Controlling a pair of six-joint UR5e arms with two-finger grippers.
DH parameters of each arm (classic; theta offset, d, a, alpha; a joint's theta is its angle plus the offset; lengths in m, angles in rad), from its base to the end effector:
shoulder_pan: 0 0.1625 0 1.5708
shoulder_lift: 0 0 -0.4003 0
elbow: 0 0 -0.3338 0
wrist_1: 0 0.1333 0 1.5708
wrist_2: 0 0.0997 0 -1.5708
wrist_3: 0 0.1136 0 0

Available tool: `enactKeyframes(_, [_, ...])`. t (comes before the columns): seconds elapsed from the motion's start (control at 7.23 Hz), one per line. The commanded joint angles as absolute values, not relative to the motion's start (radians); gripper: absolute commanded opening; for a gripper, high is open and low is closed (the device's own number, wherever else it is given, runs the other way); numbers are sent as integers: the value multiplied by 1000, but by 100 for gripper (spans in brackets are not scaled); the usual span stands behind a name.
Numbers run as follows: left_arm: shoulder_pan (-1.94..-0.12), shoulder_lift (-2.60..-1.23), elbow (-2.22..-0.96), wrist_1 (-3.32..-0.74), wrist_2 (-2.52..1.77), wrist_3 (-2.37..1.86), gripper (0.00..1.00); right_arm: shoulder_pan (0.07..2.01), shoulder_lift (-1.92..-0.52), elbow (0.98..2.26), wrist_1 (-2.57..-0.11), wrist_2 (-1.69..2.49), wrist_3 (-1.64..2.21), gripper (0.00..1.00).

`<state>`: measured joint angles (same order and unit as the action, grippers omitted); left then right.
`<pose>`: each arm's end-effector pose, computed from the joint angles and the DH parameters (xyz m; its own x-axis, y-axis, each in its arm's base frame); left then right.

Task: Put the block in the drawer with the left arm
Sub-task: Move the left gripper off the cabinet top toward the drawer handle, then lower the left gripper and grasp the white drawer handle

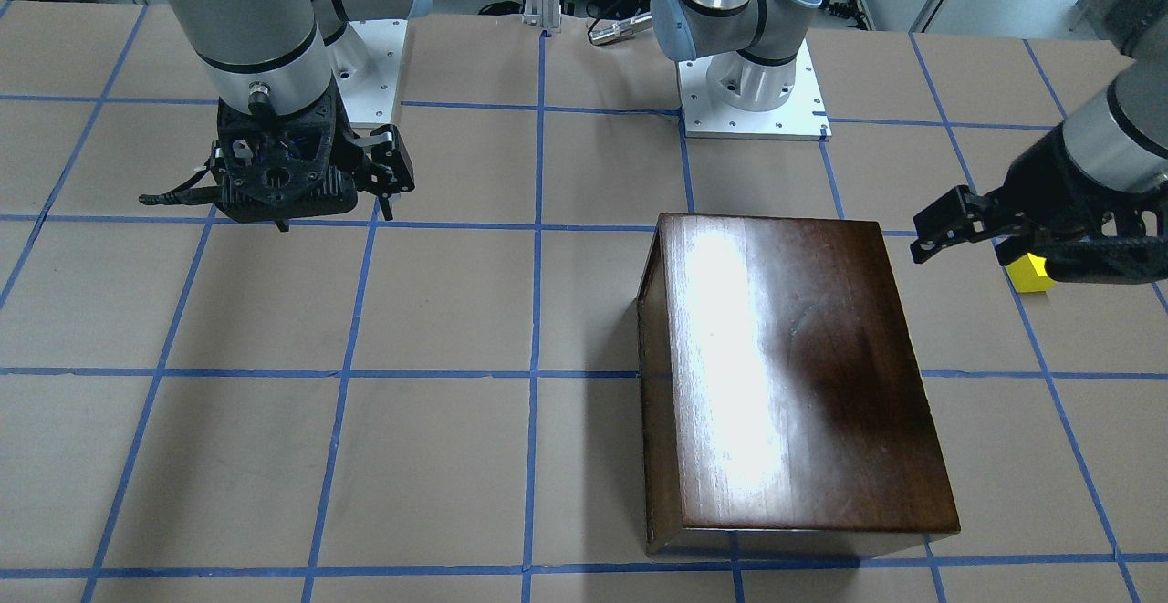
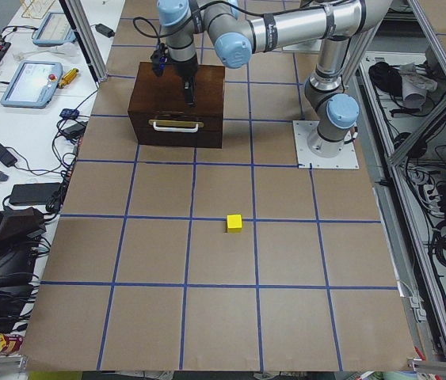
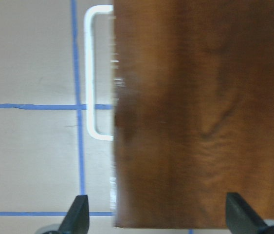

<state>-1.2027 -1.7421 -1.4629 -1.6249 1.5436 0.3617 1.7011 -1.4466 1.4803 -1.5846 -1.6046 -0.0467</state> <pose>0.0480 -0.5035 0.4113 -0.9977 -0.0113 0.0667 -0.0046 0.9950 0.1001 0.1908 -0.4597 0.4330 -0.9837 -0.1767 0.0328 -0.1760 0.9842 0.0215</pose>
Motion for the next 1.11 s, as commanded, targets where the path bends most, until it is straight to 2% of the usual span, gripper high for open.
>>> enactKeyframes(0.0, [-1112,-1805,-1469,-1561,1543,542,100,1701,-1447,1480,-1585,-1605,-46,100])
enactKeyframes(0.28, [-1046,-1857,-1470,-1533,1545,595,100,1701,-1447,1480,-1585,-1605,-48,100])
enactKeyframes(0.69, [-1040,-1888,-1468,-1525,1504,617,100,1701,-1447,1480,-1585,-1605,-48,100])
enactKeyframes(0.97, [-1040,-1929,-1468,-1525,1312,620,100,1701,-1447,1480,-1585,-1605,-46,100])
